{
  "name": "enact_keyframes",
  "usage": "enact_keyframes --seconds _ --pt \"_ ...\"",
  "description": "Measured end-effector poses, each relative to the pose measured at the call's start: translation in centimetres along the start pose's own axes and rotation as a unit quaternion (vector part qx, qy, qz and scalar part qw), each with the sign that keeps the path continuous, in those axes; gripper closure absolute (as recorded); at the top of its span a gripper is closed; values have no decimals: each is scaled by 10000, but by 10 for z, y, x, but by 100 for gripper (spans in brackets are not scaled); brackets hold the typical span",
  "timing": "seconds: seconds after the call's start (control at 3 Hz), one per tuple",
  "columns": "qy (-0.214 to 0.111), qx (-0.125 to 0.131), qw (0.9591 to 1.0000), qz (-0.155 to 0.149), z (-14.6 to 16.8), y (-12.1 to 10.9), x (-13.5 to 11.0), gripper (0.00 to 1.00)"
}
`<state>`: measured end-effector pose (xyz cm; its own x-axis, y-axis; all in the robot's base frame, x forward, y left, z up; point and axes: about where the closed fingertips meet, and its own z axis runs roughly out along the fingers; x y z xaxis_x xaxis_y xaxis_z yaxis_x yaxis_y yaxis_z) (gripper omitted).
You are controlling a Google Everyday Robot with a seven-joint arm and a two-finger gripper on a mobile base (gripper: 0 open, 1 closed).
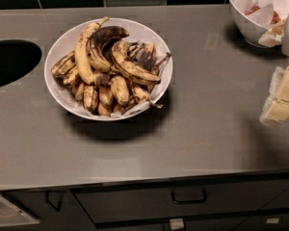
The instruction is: Pick banana from white bowl
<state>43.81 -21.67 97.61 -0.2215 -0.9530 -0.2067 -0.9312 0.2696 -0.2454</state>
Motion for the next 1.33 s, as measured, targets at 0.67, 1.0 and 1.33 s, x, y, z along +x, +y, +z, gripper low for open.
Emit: enact_keyframes --seconds 0.67,1.0,1.33 --pt "-284 -134 9982 -508 10 0 -44 0" --pt "-529 -286 9939 -923 17 2 -83 0" --pt "-532 -283 9939 -928 17 2 -84 0"
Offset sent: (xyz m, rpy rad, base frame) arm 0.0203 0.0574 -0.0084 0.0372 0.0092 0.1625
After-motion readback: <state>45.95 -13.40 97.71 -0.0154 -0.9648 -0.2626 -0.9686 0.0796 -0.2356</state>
